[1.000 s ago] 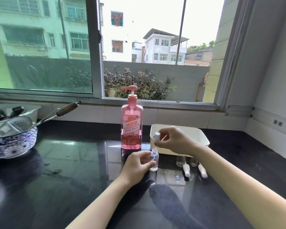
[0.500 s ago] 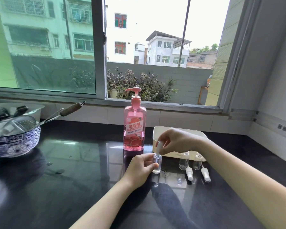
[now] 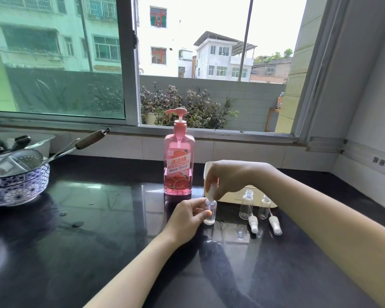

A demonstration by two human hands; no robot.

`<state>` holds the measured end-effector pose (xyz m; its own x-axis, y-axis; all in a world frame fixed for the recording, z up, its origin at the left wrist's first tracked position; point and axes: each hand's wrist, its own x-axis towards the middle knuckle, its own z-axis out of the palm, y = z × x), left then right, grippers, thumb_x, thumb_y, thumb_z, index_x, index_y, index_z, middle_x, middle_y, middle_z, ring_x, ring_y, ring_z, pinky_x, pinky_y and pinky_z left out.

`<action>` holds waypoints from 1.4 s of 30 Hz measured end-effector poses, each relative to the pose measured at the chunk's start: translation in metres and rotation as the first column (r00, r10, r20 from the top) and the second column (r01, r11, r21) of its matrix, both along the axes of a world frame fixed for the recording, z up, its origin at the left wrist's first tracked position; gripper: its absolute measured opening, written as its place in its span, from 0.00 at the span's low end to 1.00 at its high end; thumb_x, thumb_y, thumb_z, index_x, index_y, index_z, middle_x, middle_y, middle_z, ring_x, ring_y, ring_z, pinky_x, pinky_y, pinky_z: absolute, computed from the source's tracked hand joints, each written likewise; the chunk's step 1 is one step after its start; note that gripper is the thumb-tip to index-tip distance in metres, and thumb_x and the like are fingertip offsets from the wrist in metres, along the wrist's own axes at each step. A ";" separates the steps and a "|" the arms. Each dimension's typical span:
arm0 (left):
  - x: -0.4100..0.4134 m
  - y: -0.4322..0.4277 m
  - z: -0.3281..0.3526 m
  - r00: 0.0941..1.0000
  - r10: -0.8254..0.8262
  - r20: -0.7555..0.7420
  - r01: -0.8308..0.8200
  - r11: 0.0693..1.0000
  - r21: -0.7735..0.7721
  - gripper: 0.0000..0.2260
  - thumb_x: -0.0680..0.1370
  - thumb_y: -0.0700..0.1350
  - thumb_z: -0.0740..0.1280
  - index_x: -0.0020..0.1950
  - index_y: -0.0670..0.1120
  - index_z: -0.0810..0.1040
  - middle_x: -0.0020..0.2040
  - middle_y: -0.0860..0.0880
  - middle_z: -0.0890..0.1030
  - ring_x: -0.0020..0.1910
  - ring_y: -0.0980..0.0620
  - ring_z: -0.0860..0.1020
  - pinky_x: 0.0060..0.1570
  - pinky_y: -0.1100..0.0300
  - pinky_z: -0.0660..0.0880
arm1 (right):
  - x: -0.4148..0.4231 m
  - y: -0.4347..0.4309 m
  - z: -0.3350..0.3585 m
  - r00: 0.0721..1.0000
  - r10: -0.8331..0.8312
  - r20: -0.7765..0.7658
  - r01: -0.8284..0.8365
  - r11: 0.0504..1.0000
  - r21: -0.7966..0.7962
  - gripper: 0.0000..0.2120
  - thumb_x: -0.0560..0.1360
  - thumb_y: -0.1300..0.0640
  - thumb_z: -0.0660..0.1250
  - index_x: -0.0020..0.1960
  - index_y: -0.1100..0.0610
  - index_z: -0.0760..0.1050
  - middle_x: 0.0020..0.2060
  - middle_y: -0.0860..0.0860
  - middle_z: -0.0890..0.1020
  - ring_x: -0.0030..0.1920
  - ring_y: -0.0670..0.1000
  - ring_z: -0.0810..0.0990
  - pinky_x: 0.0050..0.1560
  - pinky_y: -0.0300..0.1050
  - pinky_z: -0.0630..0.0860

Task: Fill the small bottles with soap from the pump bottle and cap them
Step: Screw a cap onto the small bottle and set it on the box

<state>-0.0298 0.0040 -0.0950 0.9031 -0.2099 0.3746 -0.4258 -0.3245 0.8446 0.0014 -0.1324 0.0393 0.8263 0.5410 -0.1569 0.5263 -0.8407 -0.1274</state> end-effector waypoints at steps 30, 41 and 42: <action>-0.006 -0.003 0.003 0.996 0.085 -0.005 -0.085 0.996 -0.002 0.15 0.74 0.40 0.68 0.61 0.41 0.76 0.47 0.49 0.81 0.50 0.50 0.81 0.47 0.70 0.75 | -0.006 0.024 -0.014 0.949 -0.139 0.284 0.223 0.932 -0.287 0.22 0.77 0.45 0.60 0.30 0.55 0.74 0.25 0.47 0.79 0.22 0.45 0.74 0.29 0.37 0.71; -0.002 -0.003 0.000 0.998 0.064 0.003 -0.064 0.998 0.017 0.11 0.73 0.41 0.69 0.55 0.42 0.80 0.47 0.44 0.84 0.47 0.50 0.82 0.51 0.59 0.79 | -0.009 0.015 -0.004 0.994 -0.077 0.082 0.094 0.969 -0.230 0.13 0.74 0.52 0.67 0.42 0.63 0.80 0.34 0.53 0.84 0.30 0.49 0.80 0.37 0.43 0.79; -0.002 -0.004 0.001 0.998 0.070 0.006 -0.070 0.997 0.015 0.11 0.73 0.41 0.69 0.55 0.41 0.79 0.47 0.44 0.84 0.47 0.49 0.82 0.51 0.59 0.79 | -0.008 0.016 -0.008 0.987 -0.095 0.132 0.125 0.961 -0.247 0.17 0.75 0.49 0.65 0.36 0.61 0.79 0.29 0.51 0.82 0.27 0.48 0.79 0.33 0.40 0.78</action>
